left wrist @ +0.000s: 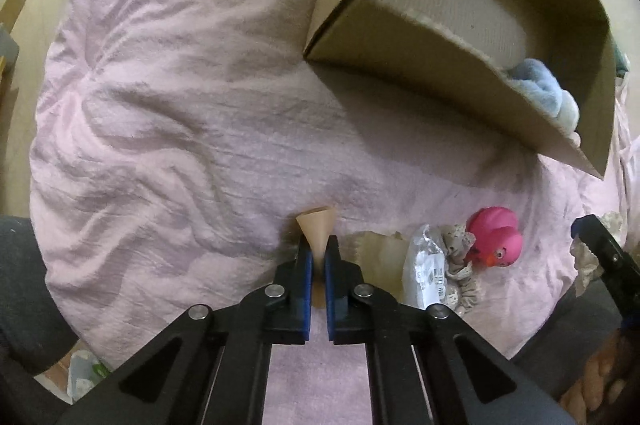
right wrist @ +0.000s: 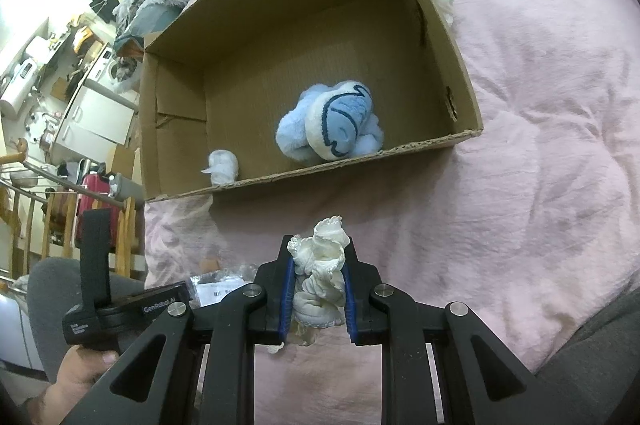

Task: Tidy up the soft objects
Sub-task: 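Grasp the lace scrunchie with the right tool while the left tool grasps the tan cylinder, then carry both items into the box and open both tools to release them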

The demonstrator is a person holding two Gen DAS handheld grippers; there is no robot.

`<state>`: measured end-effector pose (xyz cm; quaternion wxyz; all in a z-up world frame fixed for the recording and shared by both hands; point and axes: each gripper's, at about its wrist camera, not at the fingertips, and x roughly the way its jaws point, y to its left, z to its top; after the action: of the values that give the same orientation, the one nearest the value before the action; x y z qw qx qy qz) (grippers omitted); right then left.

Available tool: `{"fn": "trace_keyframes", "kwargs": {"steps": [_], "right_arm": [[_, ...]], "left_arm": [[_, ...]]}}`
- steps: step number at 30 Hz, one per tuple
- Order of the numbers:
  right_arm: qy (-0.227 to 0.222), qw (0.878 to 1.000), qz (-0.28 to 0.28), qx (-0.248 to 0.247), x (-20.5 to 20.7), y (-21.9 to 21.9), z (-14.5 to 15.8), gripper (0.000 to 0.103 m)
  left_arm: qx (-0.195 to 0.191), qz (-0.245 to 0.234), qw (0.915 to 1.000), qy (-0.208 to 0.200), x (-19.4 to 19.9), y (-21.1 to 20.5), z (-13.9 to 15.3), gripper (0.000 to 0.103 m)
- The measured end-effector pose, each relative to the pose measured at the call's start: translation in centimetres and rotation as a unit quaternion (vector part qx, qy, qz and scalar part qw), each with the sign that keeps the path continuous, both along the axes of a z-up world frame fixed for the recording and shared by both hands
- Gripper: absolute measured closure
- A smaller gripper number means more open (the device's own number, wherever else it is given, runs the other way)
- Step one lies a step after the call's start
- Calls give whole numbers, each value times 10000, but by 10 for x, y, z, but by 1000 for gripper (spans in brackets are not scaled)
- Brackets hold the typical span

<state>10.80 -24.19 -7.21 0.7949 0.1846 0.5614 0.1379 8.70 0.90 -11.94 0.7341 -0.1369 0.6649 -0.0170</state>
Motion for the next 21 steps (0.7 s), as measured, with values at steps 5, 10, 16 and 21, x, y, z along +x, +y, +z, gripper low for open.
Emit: {"fn": "trace_keyframes", "kwargs": {"steps": [5, 10, 16, 21], "right_arm": [[-97, 9999, -86, 113, -3, -7, 4, 81], [-250, 9995, -84, 161, -4, -8, 10, 81], [-486, 9987, -18, 133, -6, -5, 19, 81], [-678, 9976, -37, 100, -4, -8, 28, 81]], "left_arm": [[304, -156, 9955, -882, -12, -2, 43, 98], [426, -304, 9834, -1738, -24, -7, 83, 98], [540, -485, 9737, -2158, -24, -13, 98, 98], [528, -537, 9706, -2287, -10, -13, 114, 98]]}}
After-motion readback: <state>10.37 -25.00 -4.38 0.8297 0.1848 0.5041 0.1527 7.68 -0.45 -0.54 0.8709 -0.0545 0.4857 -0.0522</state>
